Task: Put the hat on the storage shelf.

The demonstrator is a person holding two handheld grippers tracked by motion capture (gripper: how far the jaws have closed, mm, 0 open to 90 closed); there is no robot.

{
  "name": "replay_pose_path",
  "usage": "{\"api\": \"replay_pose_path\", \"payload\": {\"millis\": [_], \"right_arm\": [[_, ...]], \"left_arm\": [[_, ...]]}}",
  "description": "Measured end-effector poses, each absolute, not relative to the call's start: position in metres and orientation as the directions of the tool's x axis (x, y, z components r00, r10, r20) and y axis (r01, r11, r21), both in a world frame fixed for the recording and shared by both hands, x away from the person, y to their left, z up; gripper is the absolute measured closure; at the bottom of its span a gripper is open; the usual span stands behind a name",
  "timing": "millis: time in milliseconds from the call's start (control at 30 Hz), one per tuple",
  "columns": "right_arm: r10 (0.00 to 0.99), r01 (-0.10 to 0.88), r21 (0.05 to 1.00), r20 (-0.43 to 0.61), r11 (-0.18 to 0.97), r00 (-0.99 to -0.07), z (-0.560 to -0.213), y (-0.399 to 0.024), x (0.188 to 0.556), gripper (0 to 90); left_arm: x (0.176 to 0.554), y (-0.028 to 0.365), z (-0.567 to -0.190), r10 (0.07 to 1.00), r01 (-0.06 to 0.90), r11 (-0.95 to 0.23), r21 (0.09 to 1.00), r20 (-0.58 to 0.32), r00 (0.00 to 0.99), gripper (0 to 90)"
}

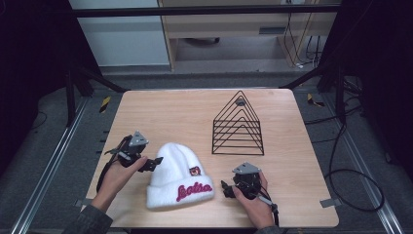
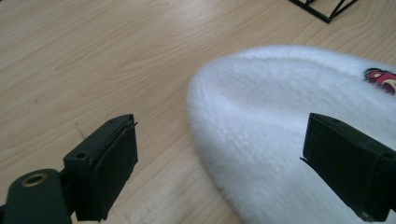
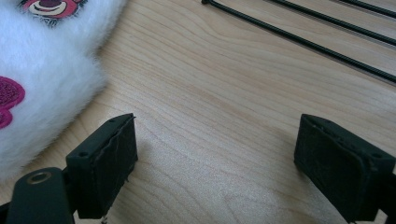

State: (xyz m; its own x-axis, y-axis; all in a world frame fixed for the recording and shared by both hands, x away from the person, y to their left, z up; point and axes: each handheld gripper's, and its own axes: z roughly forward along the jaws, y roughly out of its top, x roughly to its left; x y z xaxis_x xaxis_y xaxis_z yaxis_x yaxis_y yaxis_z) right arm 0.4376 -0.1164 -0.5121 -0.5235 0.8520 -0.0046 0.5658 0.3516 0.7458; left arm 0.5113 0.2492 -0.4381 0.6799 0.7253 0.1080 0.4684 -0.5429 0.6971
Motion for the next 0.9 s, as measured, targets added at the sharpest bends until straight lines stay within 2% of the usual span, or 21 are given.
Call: {"api": "replay_pose_path", "payload": {"millis": [200,467,533,633,833,900], "right_arm": [[0.851,0.566,0.745,-0.004,0.352,-0.524,-0.512,-0.116,0.437,13.3],[0.851,0.567,0.745,-0.002,0.352,-0.525,-0.512,-0.116,0.437,13.3],[0.852,0.568,0.745,-0.002,0.351,-0.524,-0.512,-0.116,0.437,13.3],[0.851,0.567,0.745,-0.002,0.351,-0.524,-0.512,-0.116,0.437,13.3],[0.851,0.567,0.745,-0.002,0.351,-0.524,-0.512,-0.116,0.437,13.3],[0.851,0.568,0.745,-0.002,0.351,-0.524,-0.512,-0.116,0.437,13.3]], "left_arm": [[0.524,0.243,-0.443,0.722,0.49,-0.557,0.67,0.099,0.685,10.8],[0.542,0.247,-0.448,0.734,0.567,-0.517,0.641,-0.009,0.679,11.8],[0.544,0.247,-0.449,0.739,0.575,-0.519,0.632,-0.005,0.673,14.1],[0.548,0.246,-0.447,0.741,0.583,-0.507,0.635,-0.024,0.671,23.1],[0.554,0.235,-0.45,0.732,0.573,-0.539,0.618,0.007,0.681,28.5],[0.559,0.234,-0.457,0.739,0.594,-0.542,0.595,0.0,0.673,33.0]]}}
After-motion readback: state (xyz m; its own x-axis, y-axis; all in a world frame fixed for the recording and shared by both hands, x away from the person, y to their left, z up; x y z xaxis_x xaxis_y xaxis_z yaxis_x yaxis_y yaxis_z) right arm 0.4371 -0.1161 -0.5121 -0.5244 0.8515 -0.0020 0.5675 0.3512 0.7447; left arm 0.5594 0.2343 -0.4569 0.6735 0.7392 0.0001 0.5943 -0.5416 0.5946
